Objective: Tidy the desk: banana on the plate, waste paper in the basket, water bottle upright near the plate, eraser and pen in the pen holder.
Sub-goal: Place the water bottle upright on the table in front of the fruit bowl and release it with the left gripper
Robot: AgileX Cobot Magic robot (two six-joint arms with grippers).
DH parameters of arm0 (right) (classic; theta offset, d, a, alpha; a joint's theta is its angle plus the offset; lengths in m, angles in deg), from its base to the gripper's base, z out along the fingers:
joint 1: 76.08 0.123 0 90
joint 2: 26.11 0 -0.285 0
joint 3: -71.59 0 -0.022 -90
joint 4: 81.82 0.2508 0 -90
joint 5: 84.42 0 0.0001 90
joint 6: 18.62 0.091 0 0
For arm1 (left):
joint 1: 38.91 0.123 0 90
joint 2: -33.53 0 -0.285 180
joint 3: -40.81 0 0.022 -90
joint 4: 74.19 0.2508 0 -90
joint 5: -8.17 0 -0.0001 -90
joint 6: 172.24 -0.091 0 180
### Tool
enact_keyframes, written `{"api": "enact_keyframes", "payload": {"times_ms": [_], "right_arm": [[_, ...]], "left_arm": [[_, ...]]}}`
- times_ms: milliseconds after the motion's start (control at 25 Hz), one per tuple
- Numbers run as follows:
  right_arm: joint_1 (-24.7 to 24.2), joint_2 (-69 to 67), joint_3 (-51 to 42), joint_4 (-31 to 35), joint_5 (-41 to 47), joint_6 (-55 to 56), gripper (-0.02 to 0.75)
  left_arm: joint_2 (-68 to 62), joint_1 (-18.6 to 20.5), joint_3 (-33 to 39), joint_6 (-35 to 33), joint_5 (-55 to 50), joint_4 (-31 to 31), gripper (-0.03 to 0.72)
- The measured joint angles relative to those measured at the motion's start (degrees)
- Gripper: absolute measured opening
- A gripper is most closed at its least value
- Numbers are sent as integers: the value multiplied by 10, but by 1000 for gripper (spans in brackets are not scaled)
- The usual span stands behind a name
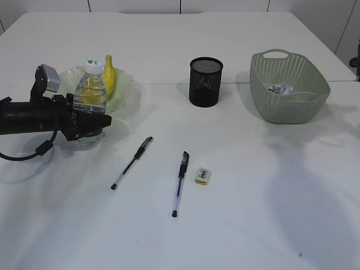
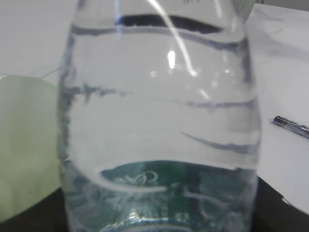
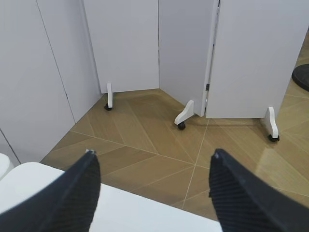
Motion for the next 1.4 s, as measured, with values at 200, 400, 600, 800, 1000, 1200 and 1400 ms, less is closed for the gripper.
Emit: {"api": "enact_keyframes", "payload": {"times_ms": [200, 400, 600, 800, 1000, 1200, 1400], "right_arm": [[0, 0, 0, 0, 0, 0, 528], [0, 0, 0, 0, 0, 0, 528], [0, 0, 0, 0, 0, 0, 528], [0, 0, 0, -1, 0, 0, 528], [0, 0, 0, -1, 0, -1, 528], [0, 0, 0, -3, 0, -1, 528], [0, 0, 0, -3, 0, -1, 528]], "left_arm": [[0, 0, 0, 0, 0, 0, 436], [0, 0, 0, 0, 0, 0, 407], [0, 0, 0, 0, 0, 0, 397], [0, 0, 0, 0, 0, 0, 397], [0, 0, 0, 0, 0, 0, 397], [0, 0, 0, 0, -7, 0, 397], [0, 0, 0, 3, -17, 0, 396]]}}
